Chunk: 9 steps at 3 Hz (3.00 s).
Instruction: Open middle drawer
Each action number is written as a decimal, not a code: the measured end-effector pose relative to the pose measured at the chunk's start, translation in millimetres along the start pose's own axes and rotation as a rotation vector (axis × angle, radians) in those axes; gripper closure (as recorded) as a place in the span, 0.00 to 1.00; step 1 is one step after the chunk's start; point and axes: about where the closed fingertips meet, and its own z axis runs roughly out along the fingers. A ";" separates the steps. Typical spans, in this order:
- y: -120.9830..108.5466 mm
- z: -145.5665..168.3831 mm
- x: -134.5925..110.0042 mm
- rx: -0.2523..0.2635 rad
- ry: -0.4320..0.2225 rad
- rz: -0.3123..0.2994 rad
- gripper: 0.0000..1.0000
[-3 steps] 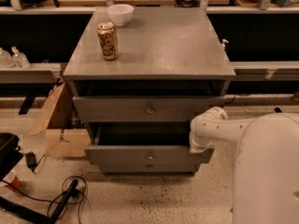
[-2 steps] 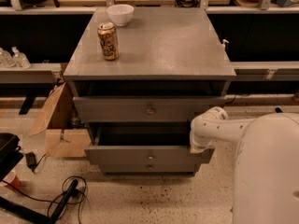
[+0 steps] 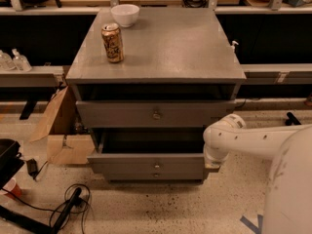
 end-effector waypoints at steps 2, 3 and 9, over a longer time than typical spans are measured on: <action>2.1 1.9 0.7 -0.002 0.000 -0.003 0.51; 0.9 2.1 0.8 0.013 -0.025 0.006 0.28; -8.2 50.4 -33.0 -0.035 -0.092 -0.049 0.18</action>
Offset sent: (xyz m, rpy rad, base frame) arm -0.0011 -0.0005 -0.0002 -0.0030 0.0012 0.0036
